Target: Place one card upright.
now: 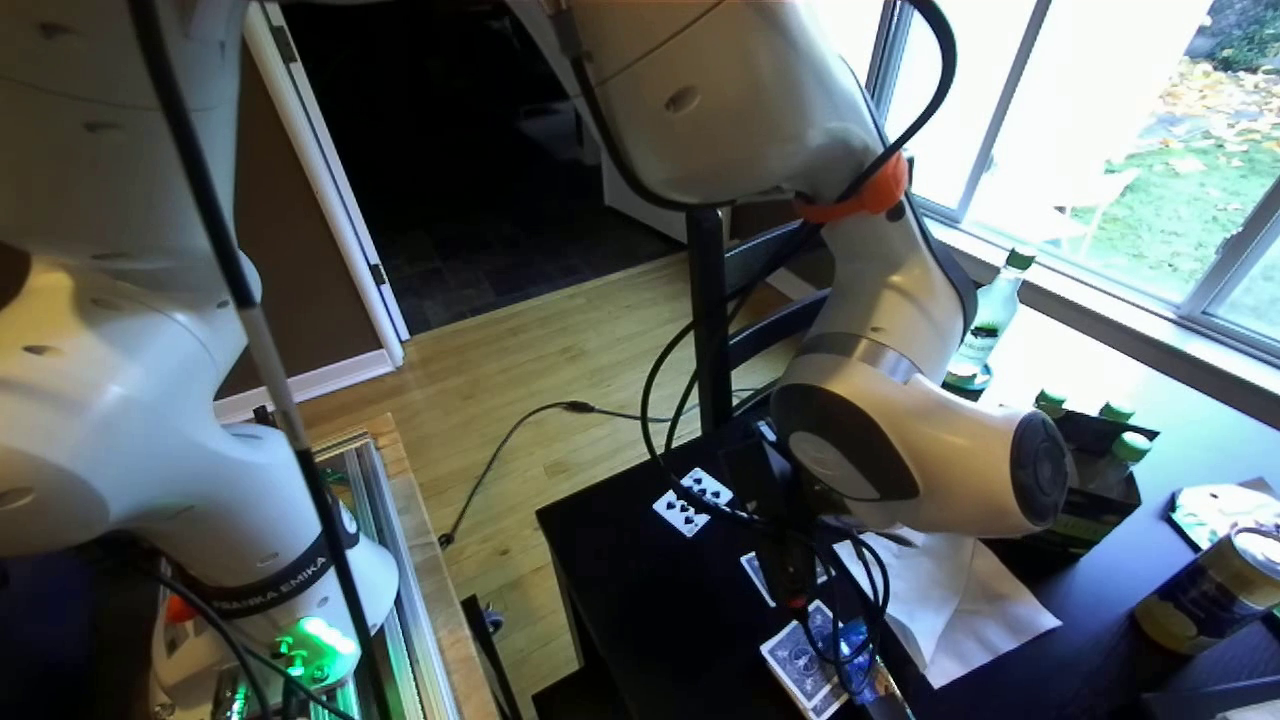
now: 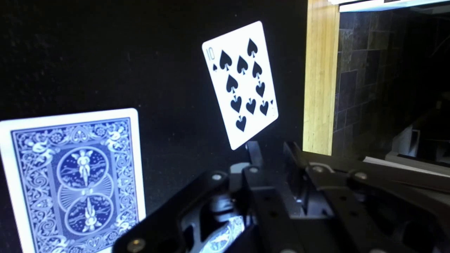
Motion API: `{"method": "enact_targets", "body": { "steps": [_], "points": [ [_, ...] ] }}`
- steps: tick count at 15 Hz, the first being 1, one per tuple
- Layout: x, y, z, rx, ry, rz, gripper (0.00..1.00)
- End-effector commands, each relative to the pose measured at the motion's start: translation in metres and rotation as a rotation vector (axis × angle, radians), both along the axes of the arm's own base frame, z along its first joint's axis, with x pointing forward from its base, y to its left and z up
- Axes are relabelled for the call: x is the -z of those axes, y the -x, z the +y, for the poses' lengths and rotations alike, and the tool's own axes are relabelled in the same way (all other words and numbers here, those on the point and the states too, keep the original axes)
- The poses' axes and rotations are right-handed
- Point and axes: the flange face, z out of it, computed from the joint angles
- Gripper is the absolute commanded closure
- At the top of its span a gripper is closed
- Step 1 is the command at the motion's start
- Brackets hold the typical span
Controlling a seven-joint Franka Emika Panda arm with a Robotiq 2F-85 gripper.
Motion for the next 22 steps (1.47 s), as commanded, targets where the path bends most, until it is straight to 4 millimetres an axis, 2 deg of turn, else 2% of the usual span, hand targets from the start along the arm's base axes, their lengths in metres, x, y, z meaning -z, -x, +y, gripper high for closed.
{"method": "enact_targets", "body": {
  "steps": [1,4,7,8,11,13,15,17,18,19,22],
  "points": [
    [-0.009,-0.01,-0.01,-0.042,0.101,0.005,0.45],
    [-0.038,-0.01,-0.004,-0.062,0.237,0.003,0.25],
    [-0.073,-0.002,0.02,-0.05,0.379,-0.005,0.04],
    [-0.085,0.001,0.029,-0.02,0.43,-0.014,0.01],
    [-0.117,0.01,0.057,0.023,0.573,-0.062,0.0],
    [-0.132,0.022,0.075,0.084,0.647,-0.078,0.0],
    [-0.143,0.035,0.08,0.141,0.722,-0.093,0.0],
    [-0.154,0.046,0.075,0.199,0.794,-0.089,0.0],
    [-0.166,0.049,0.092,0.213,0.809,-0.085,0.0],
    [-0.147,0.032,0.077,0.165,0.772,-0.07,0.0],
    [-0.162,0.041,0.088,0.202,0.795,-0.087,0.0]
  ]
}}
